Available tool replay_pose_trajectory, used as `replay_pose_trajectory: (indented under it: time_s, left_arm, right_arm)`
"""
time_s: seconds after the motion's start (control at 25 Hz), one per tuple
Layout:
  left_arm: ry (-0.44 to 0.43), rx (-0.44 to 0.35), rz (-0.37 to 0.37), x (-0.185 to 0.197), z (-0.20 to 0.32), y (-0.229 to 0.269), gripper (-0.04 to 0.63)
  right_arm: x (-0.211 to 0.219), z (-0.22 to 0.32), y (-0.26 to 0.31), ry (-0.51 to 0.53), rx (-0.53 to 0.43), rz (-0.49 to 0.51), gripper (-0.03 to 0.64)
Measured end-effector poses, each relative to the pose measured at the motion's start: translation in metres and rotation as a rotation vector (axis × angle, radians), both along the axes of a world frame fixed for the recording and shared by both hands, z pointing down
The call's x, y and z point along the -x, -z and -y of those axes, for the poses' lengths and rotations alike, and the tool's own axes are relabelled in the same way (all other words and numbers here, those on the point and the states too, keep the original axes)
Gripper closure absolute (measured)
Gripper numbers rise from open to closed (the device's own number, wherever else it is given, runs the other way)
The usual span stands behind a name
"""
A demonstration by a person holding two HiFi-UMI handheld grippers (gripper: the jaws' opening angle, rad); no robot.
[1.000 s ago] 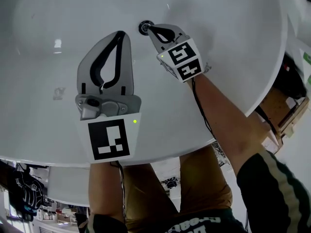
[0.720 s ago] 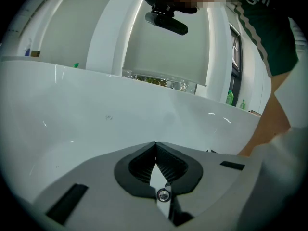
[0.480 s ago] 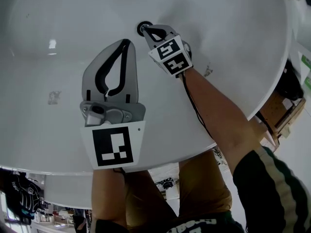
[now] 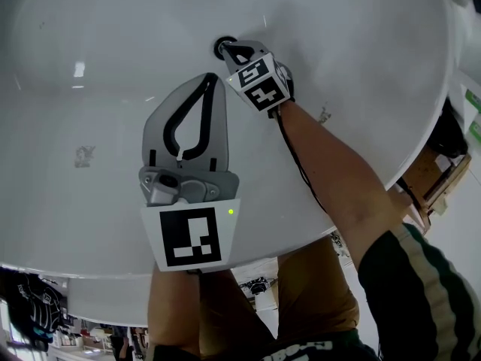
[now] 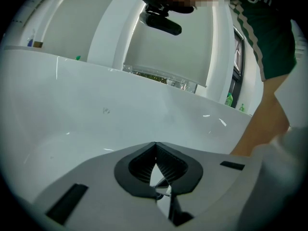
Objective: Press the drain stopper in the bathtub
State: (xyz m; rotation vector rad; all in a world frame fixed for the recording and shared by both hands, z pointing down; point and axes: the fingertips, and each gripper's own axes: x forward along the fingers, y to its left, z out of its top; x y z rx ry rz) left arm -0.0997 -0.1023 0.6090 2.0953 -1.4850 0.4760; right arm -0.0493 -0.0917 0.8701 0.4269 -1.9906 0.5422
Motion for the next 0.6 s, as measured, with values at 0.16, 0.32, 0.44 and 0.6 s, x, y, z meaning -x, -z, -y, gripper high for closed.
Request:
replay_pose_trajectory:
  time_s: [0.16, 0.32, 0.44, 0.6]
  left_arm:
    - [-0.022, -0.011, 0.006, -0.005, 0.001, 0.001, 0.589]
    - [-0.016, -0.001, 0.004, 0.000, 0.003, -0.001, 0.589]
    - [0.001, -0.010, -0.014, 0.004, 0.005, 0.001, 0.589]
    - [0.005, 0.000, -0.011, 0.008, 0.005, -0.001, 0.589]
  right_arm:
    - [-0.001, 0.000, -0.007, 0.012, 0.005, -0.035, 0.603]
    - [-0.003, -0.003, -0.012, 0.019, 0.013, -0.057, 0.603]
    - [-0.004, -0.007, -0.015, 0.043, 0.016, -0.066, 0.603]
    - [-0.008, -0.007, -0.023, 0.018, 0.025, -0.085, 0.603]
